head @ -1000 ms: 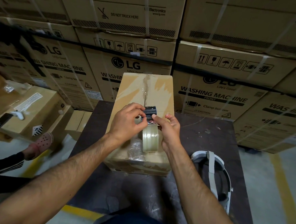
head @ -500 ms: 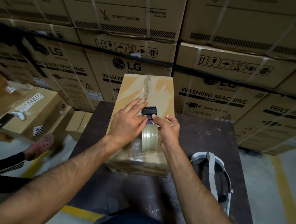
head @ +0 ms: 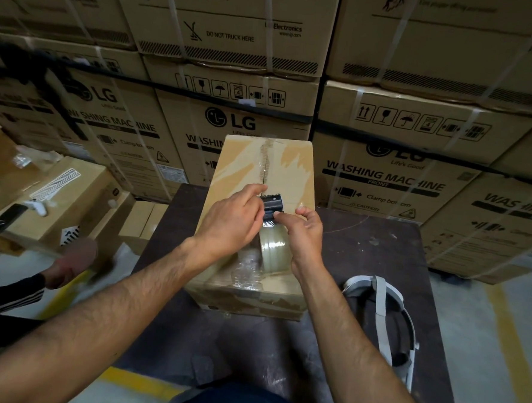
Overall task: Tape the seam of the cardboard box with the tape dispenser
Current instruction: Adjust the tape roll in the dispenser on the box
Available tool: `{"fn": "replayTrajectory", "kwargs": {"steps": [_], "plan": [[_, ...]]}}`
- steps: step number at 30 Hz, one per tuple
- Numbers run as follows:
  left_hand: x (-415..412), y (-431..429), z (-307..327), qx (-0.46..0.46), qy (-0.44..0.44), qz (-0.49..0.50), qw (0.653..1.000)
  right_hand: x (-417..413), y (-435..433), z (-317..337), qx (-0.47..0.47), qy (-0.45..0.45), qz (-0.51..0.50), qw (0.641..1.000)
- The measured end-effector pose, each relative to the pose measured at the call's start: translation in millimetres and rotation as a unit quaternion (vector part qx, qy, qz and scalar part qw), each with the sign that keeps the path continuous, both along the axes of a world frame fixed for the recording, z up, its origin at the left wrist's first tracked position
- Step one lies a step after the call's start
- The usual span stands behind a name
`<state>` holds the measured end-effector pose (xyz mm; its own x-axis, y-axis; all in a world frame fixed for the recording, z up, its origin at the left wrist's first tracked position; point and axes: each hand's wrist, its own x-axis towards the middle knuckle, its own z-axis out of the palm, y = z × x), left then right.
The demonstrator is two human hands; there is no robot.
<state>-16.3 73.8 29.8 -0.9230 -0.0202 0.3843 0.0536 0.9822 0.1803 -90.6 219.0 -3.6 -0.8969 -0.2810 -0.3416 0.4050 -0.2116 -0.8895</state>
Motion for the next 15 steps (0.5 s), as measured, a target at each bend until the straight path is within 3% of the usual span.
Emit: {"fn": "replayTrajectory", "kwargs": {"steps": [8,15], "plan": [[0,2,9,0.08,-0.062,0.006,0.995,9,0,-8,0.093,0.073,-0.009,0.993],[-1,2,14,0.099,-0.091,0.001,0.991,2,7,-2,-0.026,0.0,0.007,1.0]]}}
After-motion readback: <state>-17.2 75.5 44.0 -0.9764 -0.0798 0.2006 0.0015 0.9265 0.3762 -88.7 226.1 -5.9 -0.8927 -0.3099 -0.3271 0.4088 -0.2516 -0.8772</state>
